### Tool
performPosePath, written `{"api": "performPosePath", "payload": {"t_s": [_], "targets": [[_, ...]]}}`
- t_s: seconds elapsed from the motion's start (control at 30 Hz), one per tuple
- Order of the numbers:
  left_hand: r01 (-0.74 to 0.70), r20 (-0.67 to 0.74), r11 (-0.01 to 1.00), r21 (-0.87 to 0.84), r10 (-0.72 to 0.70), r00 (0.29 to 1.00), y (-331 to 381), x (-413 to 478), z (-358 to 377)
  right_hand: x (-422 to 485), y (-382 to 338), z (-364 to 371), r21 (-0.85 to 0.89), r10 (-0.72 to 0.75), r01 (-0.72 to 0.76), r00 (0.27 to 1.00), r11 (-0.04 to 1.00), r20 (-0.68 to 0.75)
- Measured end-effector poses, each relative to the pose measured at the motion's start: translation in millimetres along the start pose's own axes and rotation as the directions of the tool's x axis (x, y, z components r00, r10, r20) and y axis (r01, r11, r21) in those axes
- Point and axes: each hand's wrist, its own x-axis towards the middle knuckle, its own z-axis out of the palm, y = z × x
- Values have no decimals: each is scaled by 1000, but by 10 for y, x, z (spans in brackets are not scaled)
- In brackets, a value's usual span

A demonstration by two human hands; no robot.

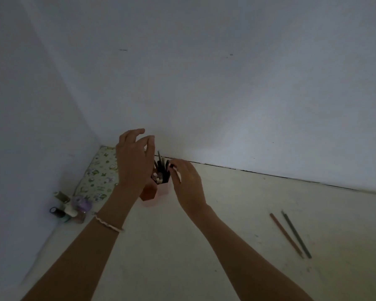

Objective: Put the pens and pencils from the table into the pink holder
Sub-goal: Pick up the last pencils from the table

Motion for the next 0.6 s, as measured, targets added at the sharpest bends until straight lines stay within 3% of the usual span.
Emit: {"api": "performPosePath", "payload": {"t_s": [0.13,0.3,0.47,0.6], "targets": [[0,18,1000,-22,1,1000,127,-43,18,-76,62,-23,-167,-95,99,995,981,30],[-199,57,979,-51,202,978,524,-278,225,-165,220,-396,-44,116,-126,976,991,-183],[-179,350,958,-222,250,903,937,-760,715,-327,525,-933,-9,249,-269,903,963,-352],[-219,560,942,-255,329,760,1281,-1254,1143,-562,741,-1357,-21,326,-367,849,930,-416]]}}
